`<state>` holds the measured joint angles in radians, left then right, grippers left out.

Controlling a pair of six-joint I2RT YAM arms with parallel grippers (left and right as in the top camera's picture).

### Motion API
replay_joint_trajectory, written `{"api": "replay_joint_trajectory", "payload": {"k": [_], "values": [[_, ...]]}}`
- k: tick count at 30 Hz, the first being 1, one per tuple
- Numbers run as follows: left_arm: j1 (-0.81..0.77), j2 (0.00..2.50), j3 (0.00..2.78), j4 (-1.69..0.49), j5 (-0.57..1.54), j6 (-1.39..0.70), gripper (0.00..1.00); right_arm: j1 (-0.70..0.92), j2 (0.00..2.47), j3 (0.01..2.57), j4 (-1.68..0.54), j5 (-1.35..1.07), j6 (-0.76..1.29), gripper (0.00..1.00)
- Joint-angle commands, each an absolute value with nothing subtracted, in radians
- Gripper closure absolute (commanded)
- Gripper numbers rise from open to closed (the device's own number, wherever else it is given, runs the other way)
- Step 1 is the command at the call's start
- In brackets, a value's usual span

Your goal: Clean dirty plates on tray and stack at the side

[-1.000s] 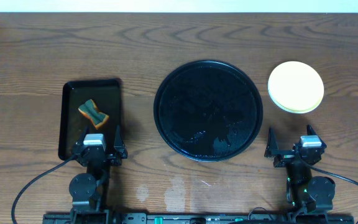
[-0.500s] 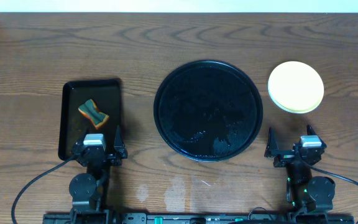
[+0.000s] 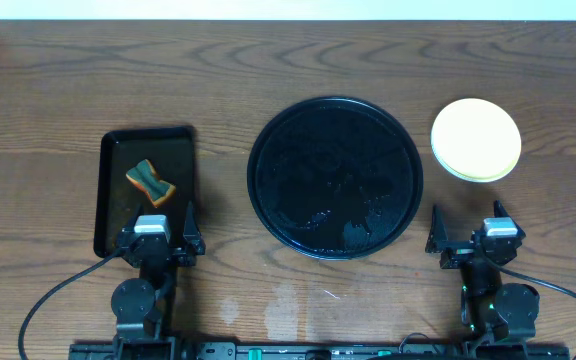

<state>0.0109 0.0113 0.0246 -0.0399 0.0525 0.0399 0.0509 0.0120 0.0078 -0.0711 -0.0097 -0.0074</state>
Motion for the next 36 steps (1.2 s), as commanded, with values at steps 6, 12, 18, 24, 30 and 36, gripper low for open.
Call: {"api": "replay_joint_trajectory", "payload": {"k": [6, 12, 18, 24, 30, 36], "values": [[0.006, 0.004, 0.004, -0.070, 0.033, 0.028, 0.15, 0.040, 0.006, 0.006, -0.075, -0.004, 0.007, 0.01], [0.006, 0.004, 0.004, -0.070, 0.033, 0.028, 0.15, 0.040, 0.006, 0.006, -0.075, -0.004, 0.007, 0.01], [0.006, 0.004, 0.004, -0.070, 0.033, 0.028, 0.14, 0.040, 0.006, 0.006, -0.075, -0.004, 0.007, 0.01], [0.006, 0.004, 0.004, -0.070, 0.033, 0.028, 0.15, 0.040, 0.006, 0.006, -0.075, -0.004, 0.007, 0.01], [0.006, 0.004, 0.004, -0.070, 0.033, 0.028, 0.15, 0.040, 0.006, 0.006, -0.075, -0.004, 0.007, 0.01], [0.006, 0.004, 0.004, -0.070, 0.033, 0.028, 0.15, 0.040, 0.006, 0.006, -0.075, -0.004, 0.007, 0.01]]}}
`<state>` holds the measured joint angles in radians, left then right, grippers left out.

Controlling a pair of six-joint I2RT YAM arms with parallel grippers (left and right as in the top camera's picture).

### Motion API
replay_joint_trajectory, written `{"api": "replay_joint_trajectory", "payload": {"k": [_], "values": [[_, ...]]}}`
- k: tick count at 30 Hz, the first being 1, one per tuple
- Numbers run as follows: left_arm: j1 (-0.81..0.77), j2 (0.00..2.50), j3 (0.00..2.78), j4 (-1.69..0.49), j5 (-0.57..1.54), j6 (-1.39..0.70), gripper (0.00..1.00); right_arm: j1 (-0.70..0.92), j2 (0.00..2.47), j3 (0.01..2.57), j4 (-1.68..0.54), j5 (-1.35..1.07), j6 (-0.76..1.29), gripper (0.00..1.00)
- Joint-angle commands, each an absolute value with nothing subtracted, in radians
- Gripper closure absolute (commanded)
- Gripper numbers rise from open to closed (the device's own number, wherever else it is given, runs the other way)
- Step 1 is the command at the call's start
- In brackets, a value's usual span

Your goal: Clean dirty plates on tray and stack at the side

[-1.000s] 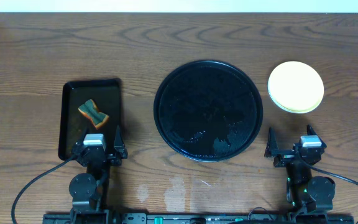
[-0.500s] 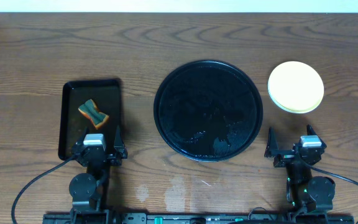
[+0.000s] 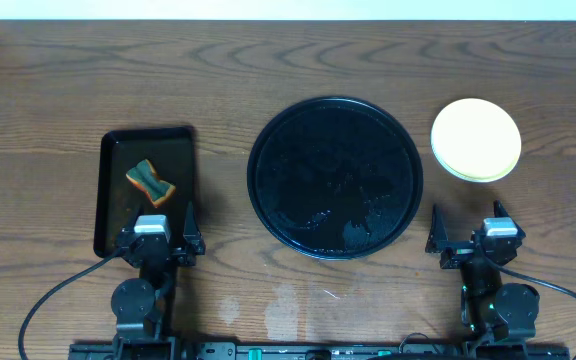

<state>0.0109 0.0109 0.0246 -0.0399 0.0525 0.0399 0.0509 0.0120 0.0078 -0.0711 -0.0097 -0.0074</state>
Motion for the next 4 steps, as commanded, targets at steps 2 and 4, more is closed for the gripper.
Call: {"api": "replay_joint_trajectory", "payload": {"k": [2, 4], "values": [[0.006, 0.004, 0.004, -0.070, 0.033, 0.028, 0.15, 0.040, 0.006, 0.006, -0.075, -0.004, 0.007, 0.01], [0.006, 0.004, 0.004, -0.070, 0.033, 0.028, 0.15, 0.040, 0.006, 0.006, -0.075, -0.004, 0.007, 0.01]]}}
